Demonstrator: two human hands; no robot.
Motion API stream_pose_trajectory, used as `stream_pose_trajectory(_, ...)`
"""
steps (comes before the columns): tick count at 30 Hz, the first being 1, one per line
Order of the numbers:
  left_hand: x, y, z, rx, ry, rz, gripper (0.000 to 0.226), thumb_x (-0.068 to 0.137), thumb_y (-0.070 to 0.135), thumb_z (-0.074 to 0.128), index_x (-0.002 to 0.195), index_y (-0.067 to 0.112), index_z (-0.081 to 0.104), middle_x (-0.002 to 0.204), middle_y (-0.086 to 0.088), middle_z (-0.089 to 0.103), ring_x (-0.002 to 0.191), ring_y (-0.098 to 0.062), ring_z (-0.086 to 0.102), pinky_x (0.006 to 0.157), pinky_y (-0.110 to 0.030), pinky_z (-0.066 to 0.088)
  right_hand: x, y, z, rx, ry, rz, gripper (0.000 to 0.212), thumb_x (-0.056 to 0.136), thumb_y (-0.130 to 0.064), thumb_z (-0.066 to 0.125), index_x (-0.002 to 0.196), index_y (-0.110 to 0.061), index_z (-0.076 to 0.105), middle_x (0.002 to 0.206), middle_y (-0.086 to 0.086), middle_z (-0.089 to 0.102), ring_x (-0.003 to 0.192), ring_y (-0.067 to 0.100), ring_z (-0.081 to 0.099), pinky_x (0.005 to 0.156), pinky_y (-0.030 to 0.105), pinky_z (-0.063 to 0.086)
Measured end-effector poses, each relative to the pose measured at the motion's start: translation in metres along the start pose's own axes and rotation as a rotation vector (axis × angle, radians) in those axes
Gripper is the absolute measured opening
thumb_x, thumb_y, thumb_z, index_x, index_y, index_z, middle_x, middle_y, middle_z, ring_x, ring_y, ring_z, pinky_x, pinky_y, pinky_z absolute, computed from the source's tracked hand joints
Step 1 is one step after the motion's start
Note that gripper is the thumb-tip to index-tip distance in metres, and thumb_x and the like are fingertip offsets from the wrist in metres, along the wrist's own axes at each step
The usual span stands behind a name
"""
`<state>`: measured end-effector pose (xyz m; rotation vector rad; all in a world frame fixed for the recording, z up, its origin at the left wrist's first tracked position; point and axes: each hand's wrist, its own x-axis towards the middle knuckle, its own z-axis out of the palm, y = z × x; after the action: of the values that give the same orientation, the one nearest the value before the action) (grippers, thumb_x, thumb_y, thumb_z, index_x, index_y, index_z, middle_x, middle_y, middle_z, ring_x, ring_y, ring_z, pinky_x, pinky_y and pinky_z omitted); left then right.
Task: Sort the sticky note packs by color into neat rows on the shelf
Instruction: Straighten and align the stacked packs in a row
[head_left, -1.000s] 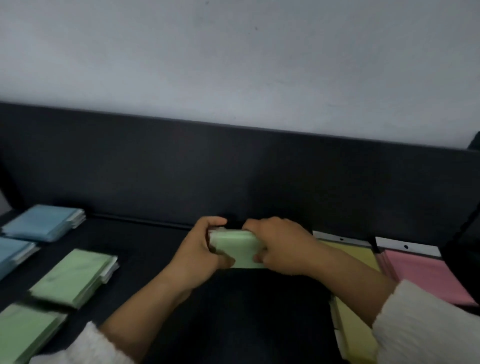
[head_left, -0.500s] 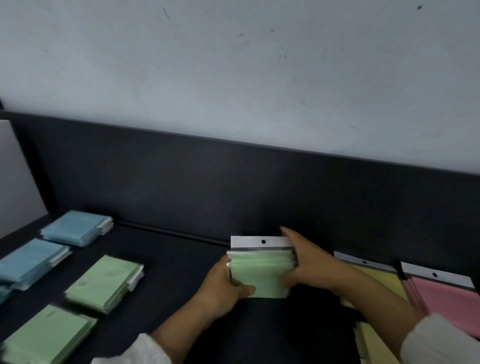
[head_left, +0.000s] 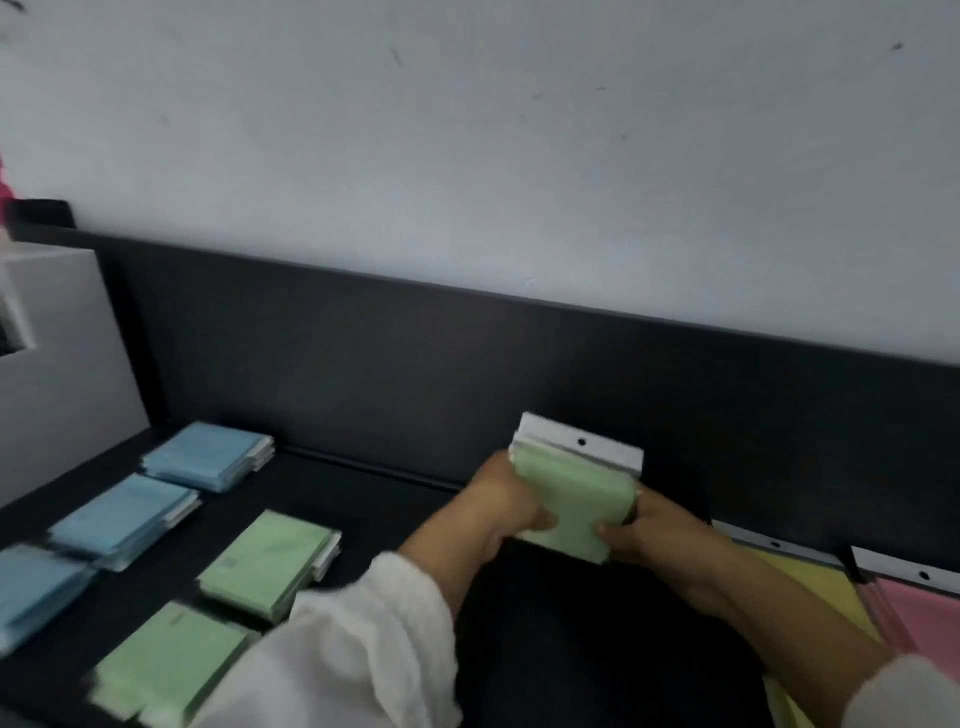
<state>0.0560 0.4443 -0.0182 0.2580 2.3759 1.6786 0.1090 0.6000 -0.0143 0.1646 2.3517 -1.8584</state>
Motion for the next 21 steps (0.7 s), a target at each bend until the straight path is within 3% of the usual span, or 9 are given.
stream_pose_trajectory(4, 0.006, 0.017, -0.068, 0.198, -0.166, 0.035, 0.04, 0.075, 0.003, 0.07, 0.114, 0.009, 0.062, 0.114, -0.008, 0.065, 0.108, -0.024, 0.06, 0.098, -0.041, 0.046, 0.005, -0.024, 0.032, 0.079, -0.059, -0.051, 0.029, 0.091, 0.003, 0.051, 0.096, -0.024, 0.058, 0.096, -0.002, 0.068, 0.088, 0.014, 0.063, 0.074, 0.027, 0.054)
stream_pose_trajectory(8, -0.017, -0.007, -0.144, -0.047, -0.345, -0.037, 0.036, 0.08, 0.005, 0.066, 0.116, 0.007, 0.061, 0.118, -0.009, 0.065, 0.111, -0.025, 0.06, 0.099, -0.038, 0.045, 0.018, -0.037, 0.089, 0.108, -0.124, -0.041, 0.028, 0.091, -0.001, 0.053, 0.108, -0.024, 0.057, 0.104, 0.0, 0.068, 0.095, 0.015, 0.064, 0.074, 0.027, 0.054)
stream_pose_trajectory(12, -0.021, -0.041, -0.19, -0.084, -0.211, -0.117, 0.038, 0.076, 0.004, 0.07, 0.113, 0.0, 0.06, 0.115, -0.017, 0.065, 0.109, -0.031, 0.061, 0.101, -0.043, 0.045, 0.042, -0.039, 0.151, 0.071, -0.134, -0.02, 0.031, 0.092, -0.002, 0.05, 0.115, -0.022, 0.054, 0.108, 0.002, 0.065, 0.095, 0.014, 0.063, 0.072, 0.024, 0.053)
stream_pose_trajectory(16, -0.016, -0.07, -0.209, 0.017, 0.008, -0.169, 0.021, 0.077, 0.009, 0.074, 0.094, 0.01, 0.062, 0.105, -0.011, 0.068, 0.1, -0.025, 0.064, 0.093, -0.04, 0.05, 0.069, -0.032, 0.189, 0.104, -0.125, 0.077, 0.029, 0.094, -0.004, 0.048, 0.121, -0.014, 0.052, 0.111, 0.007, 0.063, 0.09, 0.016, 0.061, 0.061, 0.021, 0.051)
stream_pose_trajectory(21, 0.001, -0.092, -0.221, 0.096, 0.13, -0.18, 0.04, 0.077, 0.026, 0.074, 0.108, 0.003, 0.061, 0.103, -0.008, 0.067, 0.095, -0.021, 0.063, 0.085, -0.034, 0.053, 0.098, -0.033, 0.209, 0.152, -0.116, 0.189, 0.027, 0.094, -0.006, 0.05, 0.12, -0.004, 0.054, 0.106, 0.01, 0.063, 0.079, 0.015, 0.06, 0.059, 0.024, 0.048)
